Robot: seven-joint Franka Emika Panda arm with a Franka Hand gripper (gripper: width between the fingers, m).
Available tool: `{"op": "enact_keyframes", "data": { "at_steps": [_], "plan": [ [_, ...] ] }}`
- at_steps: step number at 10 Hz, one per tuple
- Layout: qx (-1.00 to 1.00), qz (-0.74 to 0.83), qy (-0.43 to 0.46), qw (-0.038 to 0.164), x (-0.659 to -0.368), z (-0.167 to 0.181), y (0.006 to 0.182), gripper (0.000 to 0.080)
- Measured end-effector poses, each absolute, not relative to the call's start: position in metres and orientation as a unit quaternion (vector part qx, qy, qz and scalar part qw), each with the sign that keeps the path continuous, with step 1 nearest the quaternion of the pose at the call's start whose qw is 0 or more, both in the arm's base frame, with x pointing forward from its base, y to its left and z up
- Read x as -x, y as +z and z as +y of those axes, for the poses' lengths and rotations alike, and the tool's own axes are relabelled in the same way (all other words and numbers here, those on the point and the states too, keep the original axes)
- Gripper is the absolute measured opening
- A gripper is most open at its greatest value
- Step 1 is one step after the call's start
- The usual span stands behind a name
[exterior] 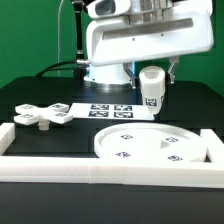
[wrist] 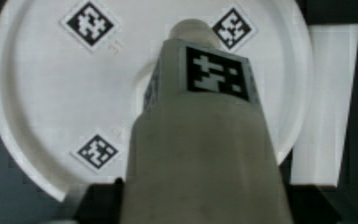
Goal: Assemble round table
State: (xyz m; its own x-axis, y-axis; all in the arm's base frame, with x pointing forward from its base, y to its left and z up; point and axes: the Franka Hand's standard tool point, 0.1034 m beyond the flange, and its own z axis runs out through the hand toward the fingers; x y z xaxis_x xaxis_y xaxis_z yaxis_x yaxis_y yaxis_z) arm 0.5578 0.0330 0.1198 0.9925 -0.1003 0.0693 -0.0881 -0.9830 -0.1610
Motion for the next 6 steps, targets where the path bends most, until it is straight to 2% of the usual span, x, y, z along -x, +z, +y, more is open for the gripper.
{"op": "enact_keyframes", "data": {
  "at_steps": [1, 3, 6],
  "plan": [
    [0.995, 0.051, -0.051, 0.075, -0.553, 0.0316, 0.1147, 0.0409],
    [0.988, 0.055, -0.132, 0.051, -0.5587, 0.0248, 0.1137, 0.0409],
    [0.986, 0.035, -0.157, 0.041, -0.5596, 0.0276, 0.1102, 0.0409]
  ]
}}
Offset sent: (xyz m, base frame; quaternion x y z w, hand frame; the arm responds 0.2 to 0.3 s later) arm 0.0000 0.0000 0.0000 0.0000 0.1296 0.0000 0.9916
